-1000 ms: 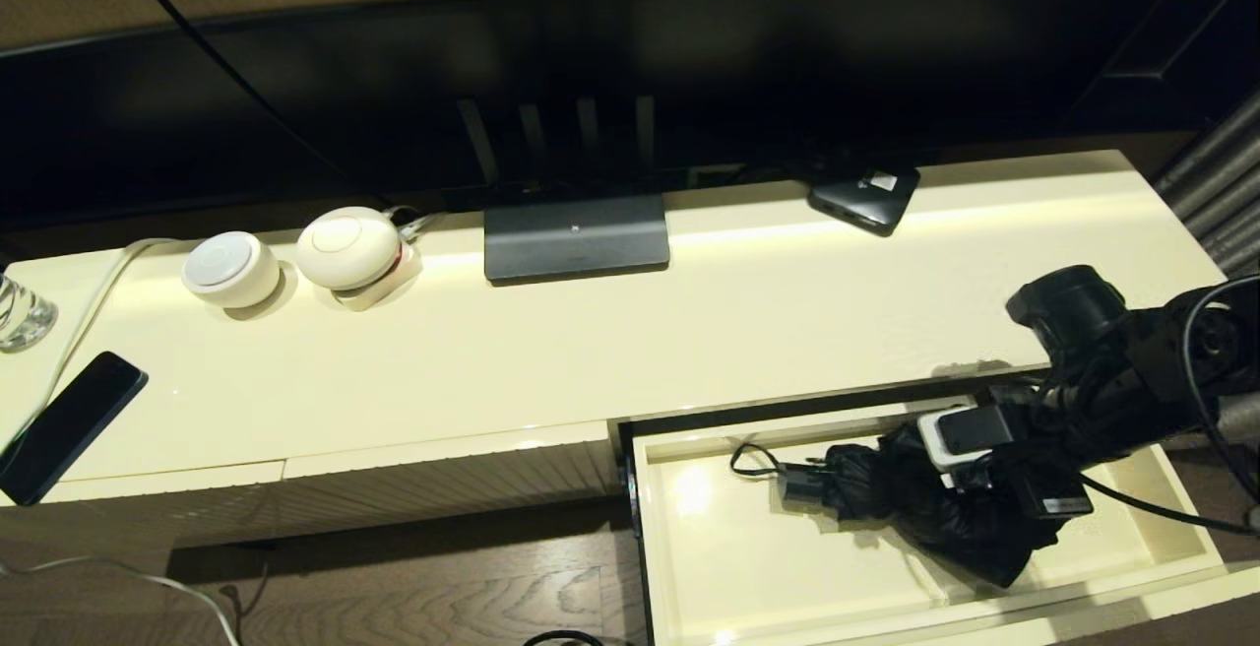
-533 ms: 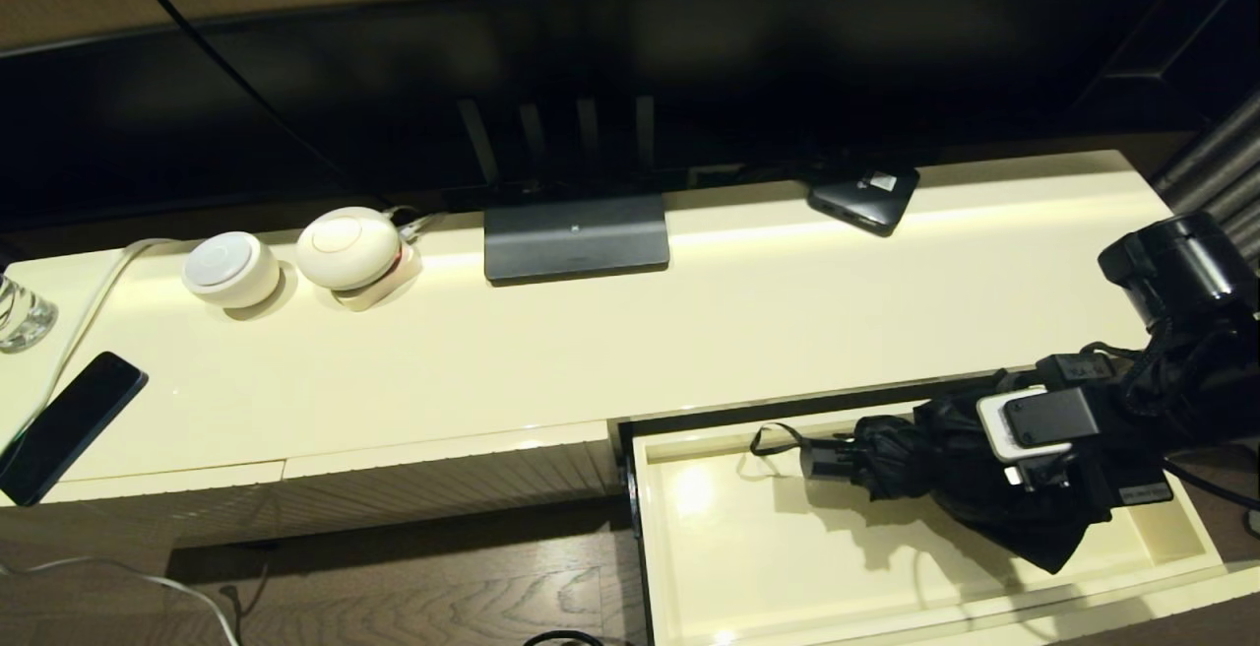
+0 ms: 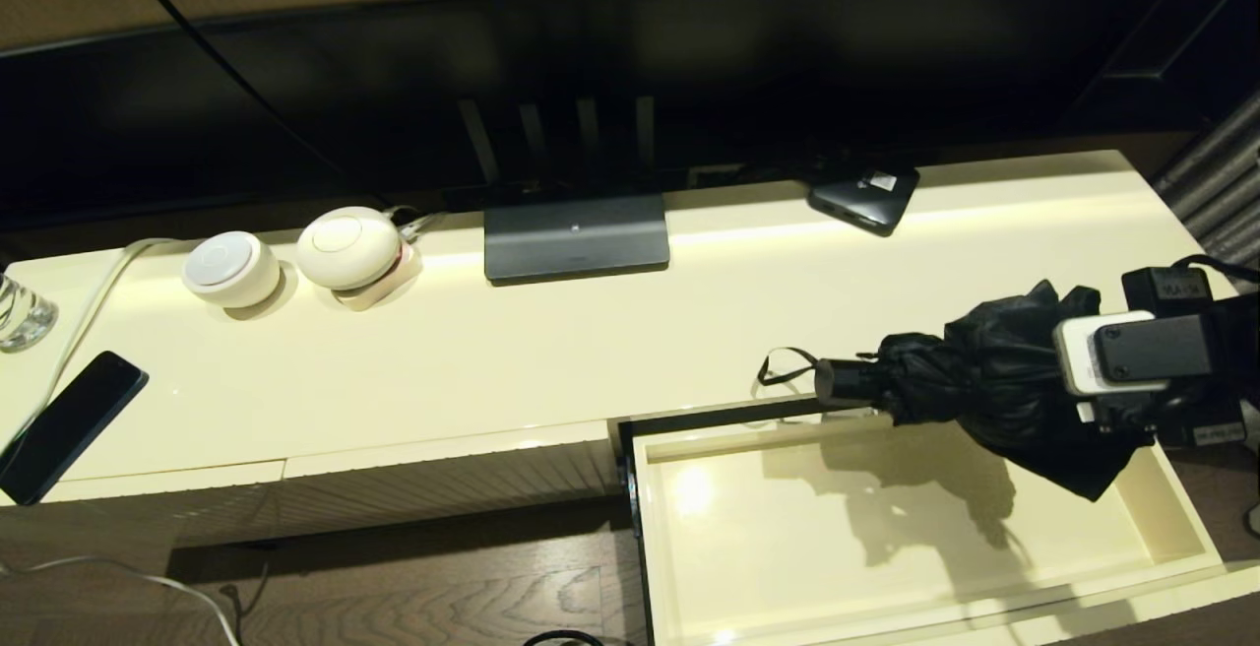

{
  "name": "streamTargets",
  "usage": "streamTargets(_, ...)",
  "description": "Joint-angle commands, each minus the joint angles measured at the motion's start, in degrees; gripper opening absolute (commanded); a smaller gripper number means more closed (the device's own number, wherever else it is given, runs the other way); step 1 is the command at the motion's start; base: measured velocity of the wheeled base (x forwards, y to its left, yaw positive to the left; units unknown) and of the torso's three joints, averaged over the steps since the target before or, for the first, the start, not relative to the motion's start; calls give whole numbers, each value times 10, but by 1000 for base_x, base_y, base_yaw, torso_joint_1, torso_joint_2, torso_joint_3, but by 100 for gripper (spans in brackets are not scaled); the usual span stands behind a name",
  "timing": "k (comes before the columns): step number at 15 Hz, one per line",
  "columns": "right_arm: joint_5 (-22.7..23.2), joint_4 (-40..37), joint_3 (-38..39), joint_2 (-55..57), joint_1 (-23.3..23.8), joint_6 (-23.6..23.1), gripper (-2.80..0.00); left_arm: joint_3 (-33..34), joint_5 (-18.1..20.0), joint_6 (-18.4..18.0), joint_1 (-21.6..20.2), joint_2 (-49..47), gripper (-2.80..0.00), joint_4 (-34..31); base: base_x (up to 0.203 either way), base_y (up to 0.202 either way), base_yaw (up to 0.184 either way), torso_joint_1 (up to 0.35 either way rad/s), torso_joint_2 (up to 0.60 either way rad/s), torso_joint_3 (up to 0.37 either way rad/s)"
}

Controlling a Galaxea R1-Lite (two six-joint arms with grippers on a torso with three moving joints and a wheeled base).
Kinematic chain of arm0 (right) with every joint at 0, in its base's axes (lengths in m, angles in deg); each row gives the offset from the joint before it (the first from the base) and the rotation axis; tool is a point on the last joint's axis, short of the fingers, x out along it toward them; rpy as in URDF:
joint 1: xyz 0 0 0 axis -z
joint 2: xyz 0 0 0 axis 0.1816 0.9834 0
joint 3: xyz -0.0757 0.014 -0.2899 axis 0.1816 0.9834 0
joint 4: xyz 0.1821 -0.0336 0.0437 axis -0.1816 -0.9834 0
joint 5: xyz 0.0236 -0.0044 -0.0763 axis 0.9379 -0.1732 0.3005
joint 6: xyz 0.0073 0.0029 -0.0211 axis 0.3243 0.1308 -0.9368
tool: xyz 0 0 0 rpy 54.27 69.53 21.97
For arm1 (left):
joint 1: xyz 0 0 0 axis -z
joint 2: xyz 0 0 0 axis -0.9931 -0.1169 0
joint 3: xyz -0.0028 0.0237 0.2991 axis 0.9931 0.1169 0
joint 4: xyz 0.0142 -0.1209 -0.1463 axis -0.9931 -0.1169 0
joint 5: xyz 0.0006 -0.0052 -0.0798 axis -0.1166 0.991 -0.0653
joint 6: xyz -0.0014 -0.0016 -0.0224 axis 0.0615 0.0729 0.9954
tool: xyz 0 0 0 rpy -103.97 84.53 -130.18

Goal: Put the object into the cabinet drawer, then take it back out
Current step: Take the umbrella out of the drawer and put it on the table

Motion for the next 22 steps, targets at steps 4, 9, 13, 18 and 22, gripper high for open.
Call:
streamTargets(4,-2,44,-46,32,1,-6,-280,2,0,0,0,-1,-280,0,0,0,0,0,0,0)
streamTargets(9,-9,225,-66,133,1,-11,-280,2,0,0,0,-1,-280,0,0,0,0,0,0,0)
streamTargets(13,-16,303,-73,181,2,-31,-280,2,0,0,0,-1,-280,0,0,0,0,0,0,0)
streamTargets(18,-18,342,-68,196,2,-42,-280,2,0,0,0,-1,-280,0,0,0,0,0,0,0)
streamTargets(22,-18,341,-57,179,2,-56,0,2,0,0,0,-1,-280,0,0,0,0,0,0,0)
